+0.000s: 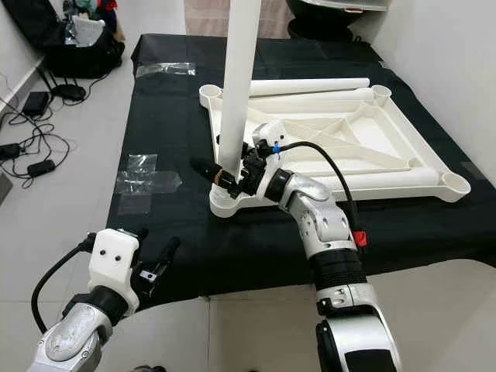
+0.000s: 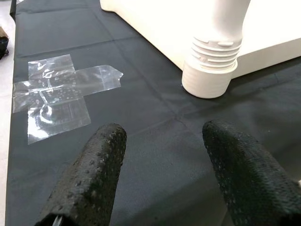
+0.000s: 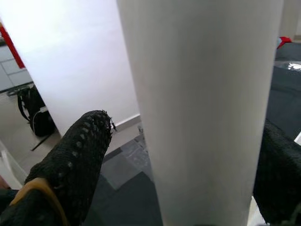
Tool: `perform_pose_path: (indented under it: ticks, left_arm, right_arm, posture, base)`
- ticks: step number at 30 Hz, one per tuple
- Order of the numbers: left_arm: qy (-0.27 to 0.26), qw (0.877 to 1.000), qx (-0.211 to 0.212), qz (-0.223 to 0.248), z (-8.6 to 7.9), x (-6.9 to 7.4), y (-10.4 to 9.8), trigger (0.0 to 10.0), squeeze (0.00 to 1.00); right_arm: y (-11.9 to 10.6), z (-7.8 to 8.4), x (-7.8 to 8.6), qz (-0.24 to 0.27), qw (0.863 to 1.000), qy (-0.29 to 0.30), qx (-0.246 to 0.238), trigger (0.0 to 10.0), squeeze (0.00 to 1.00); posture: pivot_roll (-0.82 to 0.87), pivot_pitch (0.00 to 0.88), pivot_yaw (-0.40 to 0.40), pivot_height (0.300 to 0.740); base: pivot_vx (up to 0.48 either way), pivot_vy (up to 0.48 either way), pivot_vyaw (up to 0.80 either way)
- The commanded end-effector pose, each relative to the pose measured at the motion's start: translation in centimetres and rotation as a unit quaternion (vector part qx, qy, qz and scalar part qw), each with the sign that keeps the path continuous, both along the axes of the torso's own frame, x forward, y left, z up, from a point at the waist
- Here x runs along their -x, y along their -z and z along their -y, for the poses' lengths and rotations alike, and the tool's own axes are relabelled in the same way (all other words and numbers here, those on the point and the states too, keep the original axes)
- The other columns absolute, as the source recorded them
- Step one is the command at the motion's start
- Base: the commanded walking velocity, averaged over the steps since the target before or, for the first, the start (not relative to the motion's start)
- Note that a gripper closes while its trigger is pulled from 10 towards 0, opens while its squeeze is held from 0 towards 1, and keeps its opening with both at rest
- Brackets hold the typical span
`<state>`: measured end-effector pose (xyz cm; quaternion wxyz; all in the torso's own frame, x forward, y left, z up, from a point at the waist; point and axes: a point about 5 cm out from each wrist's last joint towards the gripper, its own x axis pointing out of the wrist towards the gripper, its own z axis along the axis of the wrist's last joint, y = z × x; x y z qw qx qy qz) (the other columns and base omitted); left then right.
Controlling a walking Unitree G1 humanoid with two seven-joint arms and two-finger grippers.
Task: Building children table
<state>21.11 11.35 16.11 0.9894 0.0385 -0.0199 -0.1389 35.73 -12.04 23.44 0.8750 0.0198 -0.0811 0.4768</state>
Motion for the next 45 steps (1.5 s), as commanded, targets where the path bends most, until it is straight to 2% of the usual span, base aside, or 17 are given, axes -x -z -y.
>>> perform_pose_path:
  ticks: [1, 11, 12, 13, 14, 15, 16, 33, 35, 36, 37, 40, 43, 45]
  left_arm:
    - [0.002, 1.0, 0.0, -0.004, 0.2, 0.2, 0.1, 10.0, 0.0]
    - [0.003, 1.0, 0.001, -0.003, 0.3, 0.2, 0.1, 10.0, 0.0]
    - [0.003, 1.0, 0.001, -0.004, 0.3, 0.2, 0.1, 10.0, 0.0]
    - [0.003, 1.0, 0.001, -0.004, 0.3, 0.2, 0.1, 10.0, 0.0]
    - [0.003, 1.0, 0.001, -0.004, 0.3, 0.2, 0.1, 10.0, 0.0]
    - [0.003, 1.0, 0.001, -0.004, 0.3, 0.2, 0.1, 10.0, 0.0]
    - [0.003, 1.0, 0.001, -0.004, 0.3, 0.1, 0.1, 10.0, 0.0]
    - [0.0, 1.0, 0.0, 0.003, 0.2, -0.1, -0.1, 10.0, 0.0]
    - [-0.002, 1.0, -0.002, 0.008, 0.0, -0.3, -0.3, 10.0, 0.0]
    - [-0.002, 1.0, -0.002, 0.008, 0.0, -0.3, -0.3, 10.0, 0.0]
    - [-0.006, 1.0, -0.004, 0.011, -0.2, -0.5, -0.4, 10.0, 0.0]
    - [-0.007, 1.0, -0.004, 0.012, -0.3, -0.6, -0.4, 10.0, 0.0]
    - [-0.01, 1.0, -0.006, 0.014, -0.5, -0.8, -0.4, 10.0, 0.0]
    - [-0.009, 1.0, -0.007, 0.016, -0.4, -0.9, -0.5, 10.0, 0.0]
  right_arm:
    - [0.1, -0.4, -0.2, 0.006, 1.0, 0.001, 0.011, 10.0, 0.0]
    - [0.0, -0.6, -0.7, 0.01, 1.0, 0.014, 0.019, 10.0, 0.0]
    - [0.0, -0.7, -0.7, 0.01, 1.0, 0.011, 0.02, 9.4, 0.0]
    - [0.0, -0.7, -0.7, 0.01, 1.0, 0.011, 0.02, 9.4, 0.0]
    - [0.2, -0.9, -0.6, 0.01, 1.0, 0.004, 0.022, 4.1, 0.0]
    - [0.2, -0.9, -0.6, 0.01, 1.0, 0.004, 0.022, 4.1, 0.0]
    - [0.2, -0.9, -0.5, 0.01, 1.0, 0.003, 0.023, 0.0, 0.0]
    - [1.0, -1.2, -0.3, 0.014, 0.999, 0.015, 0.037, 0.0, 0.0]
    - [1.2, -0.9, -0.4, 0.013, 0.998, 0.052, 0.04, 0.0, 0.0]
    - [1.2, -0.9, -0.4, 0.013, 0.998, 0.052, 0.04, 0.0, 0.0]
    - [1.4, -0.5, -0.5, 0.013, 0.995, 0.087, 0.04, 0.0, 0.0]
    - [1.5, -0.3, -0.6, 0.012, 0.994, 0.103, 0.04, 0.0, 0.0]
    - [2.0, 0.5, -0.7, 0.01, 0.981, 0.188, 0.052, 0.0, 0.0]
    - [2.3, 1.0, -0.8, 0.012, 0.965, 0.257, 0.056, 0.0, 0.0]
  posture:
    - [0.1, 0.211, -0.102, 0.74]
    - [0.09, 0.212, -0.103, 0.74]
    - [0.09, 0.21, -0.103, 0.74]
    - [0.09, 0.21, -0.103, 0.74]
    - [0.09, 0.21, -0.103, 0.74]
    - [0.09, 0.21, -0.103, 0.74]
    - [0.09, 0.211, -0.103, 0.74]
    - [0.09, 0.203, -0.104, 0.74]
    - [0.09, 0.2, -0.103, 0.74]
    - [0.09, 0.2, -0.103, 0.74]
    - [0.09, 0.197, -0.103, 0.74]
    - [0.09, 0.197, -0.103, 0.74]
    - [0.09, 0.195, -0.097, 0.74]
    - [0.08, 0.192, -0.097, 0.74]
  base:
    - [0.0, 0.0, 0.0]
    - [0.0, 0.0, 0.0]
    - [0.0, 0.0, 0.0]
    - [0.0, 0.0, 0.0]
    - [0.0, 0.0, 0.0]
    - [0.0, 0.0, 0.0]
    - [0.0, 0.0, 0.0]
    - [0.0, 0.0, 0.0]
    - [0.0, 0.0, 0.0]
    - [0.0, 0.0, 0.0]
    - [0.0, 0.0, 0.0]
    - [0.0, 0.0, 0.0]
    - [0.0, 0.0, 0.0]
    - [0.0, 0.0, 0.0]
